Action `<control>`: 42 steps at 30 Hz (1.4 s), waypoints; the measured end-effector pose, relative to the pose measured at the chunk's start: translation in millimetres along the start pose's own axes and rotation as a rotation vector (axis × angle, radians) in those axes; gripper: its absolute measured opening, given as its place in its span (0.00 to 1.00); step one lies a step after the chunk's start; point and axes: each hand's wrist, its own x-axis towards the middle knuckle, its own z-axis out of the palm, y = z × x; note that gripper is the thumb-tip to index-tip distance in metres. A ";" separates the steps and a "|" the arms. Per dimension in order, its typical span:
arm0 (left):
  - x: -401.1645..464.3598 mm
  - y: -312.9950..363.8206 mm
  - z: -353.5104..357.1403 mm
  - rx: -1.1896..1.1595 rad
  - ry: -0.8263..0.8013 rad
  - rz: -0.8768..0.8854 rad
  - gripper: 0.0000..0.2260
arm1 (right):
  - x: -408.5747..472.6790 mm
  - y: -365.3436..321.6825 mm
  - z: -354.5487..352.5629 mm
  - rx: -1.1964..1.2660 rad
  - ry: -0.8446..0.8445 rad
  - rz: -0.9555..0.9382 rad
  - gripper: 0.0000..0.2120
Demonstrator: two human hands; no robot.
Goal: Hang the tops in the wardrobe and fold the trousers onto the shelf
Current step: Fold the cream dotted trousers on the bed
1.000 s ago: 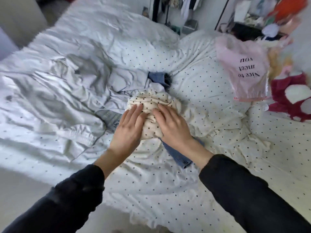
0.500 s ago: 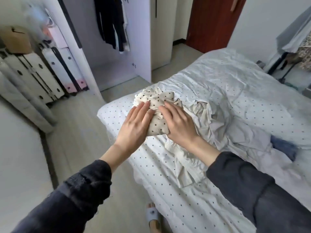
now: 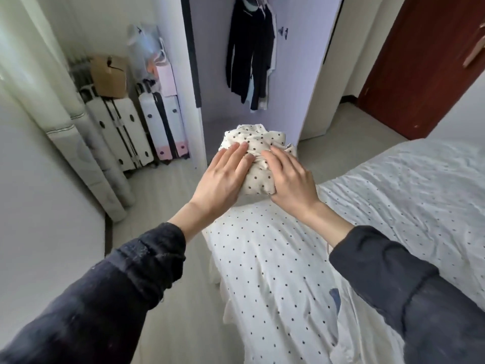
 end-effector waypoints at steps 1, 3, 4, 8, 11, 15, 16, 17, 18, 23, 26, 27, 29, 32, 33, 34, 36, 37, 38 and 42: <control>7.2 -20.6 3.5 0.004 -0.005 -0.004 0.21 | 19.3 -0.1 14.4 0.003 -0.014 -0.013 0.34; 17.8 -61.1 13.8 0.013 0.003 -0.016 0.25 | 54.5 -2.2 40.8 0.001 -0.028 -0.029 0.35; 28.6 -91.9 20.3 0.014 0.009 -0.029 0.27 | 82.2 -3.6 60.6 0.000 -0.029 -0.037 0.35; 59.2 -186.9 41.6 0.005 0.020 -0.030 0.31 | 161.8 -10.8 121.1 -0.035 0.008 -0.030 0.36; 92.9 -271.6 59.8 -0.023 0.004 0.003 0.31 | 231.2 -17.9 169.4 -0.058 0.017 0.015 0.37; 140.6 -350.5 83.8 -0.059 0.019 0.066 0.31 | 304.2 -10.3 216.4 -0.086 0.025 0.042 0.37; 151.9 -363.3 91.8 -0.061 0.033 0.080 0.32 | 317.7 -5.5 224.0 -0.096 0.027 0.049 0.36; 164.8 -376.4 101.5 -0.079 0.031 0.092 0.31 | 330.9 2.6 233.0 -0.117 0.032 0.059 0.37; 184.5 -389.8 114.6 -0.095 0.038 0.108 0.32 | 346.5 15.4 241.9 -0.135 0.041 0.074 0.37; 269.1 -415.2 168.0 -0.157 0.043 0.222 0.31 | 391.4 83.2 268.6 -0.213 0.062 0.156 0.38; 328.1 -420.5 203.4 -0.162 0.072 0.260 0.30 | 418.2 135.2 278.5 -0.265 0.075 0.182 0.40; 354.0 -422.3 219.1 -0.163 0.089 0.271 0.30 | 429.7 157.9 282.0 -0.285 0.085 0.192 0.40; 391.0 -420.7 238.9 -0.184 0.108 0.284 0.31 | 447.4 191.6 283.7 -0.316 0.094 0.203 0.38; 455.5 -416.1 271.9 -0.212 0.122 0.342 0.32 | 471.2 250.8 285.7 -0.379 0.084 0.246 0.39; 483.4 -414.9 284.8 -0.233 0.114 0.363 0.32 | 481.6 276.1 286.4 -0.401 0.084 0.265 0.40; 499.4 -415.5 292.9 -0.242 0.139 0.372 0.32 | 489.4 289.0 287.1 -0.409 0.087 0.272 0.40; 536.9 -416.9 308.3 -0.259 0.154 0.389 0.32 | 509.0 320.6 289.1 -0.422 0.092 0.286 0.38; 555.5 -418.4 316.5 -0.261 0.164 0.398 0.31 | 519.4 336.8 291.4 -0.432 0.088 0.287 0.37; 570.6 -420.1 323.5 -0.265 0.167 0.401 0.31 | 528.5 350.4 293.6 -0.436 0.084 0.287 0.36; 653.5 -442.9 363.8 -0.226 0.225 0.401 0.31 | 588.1 423.7 312.8 -0.442 0.091 0.269 0.36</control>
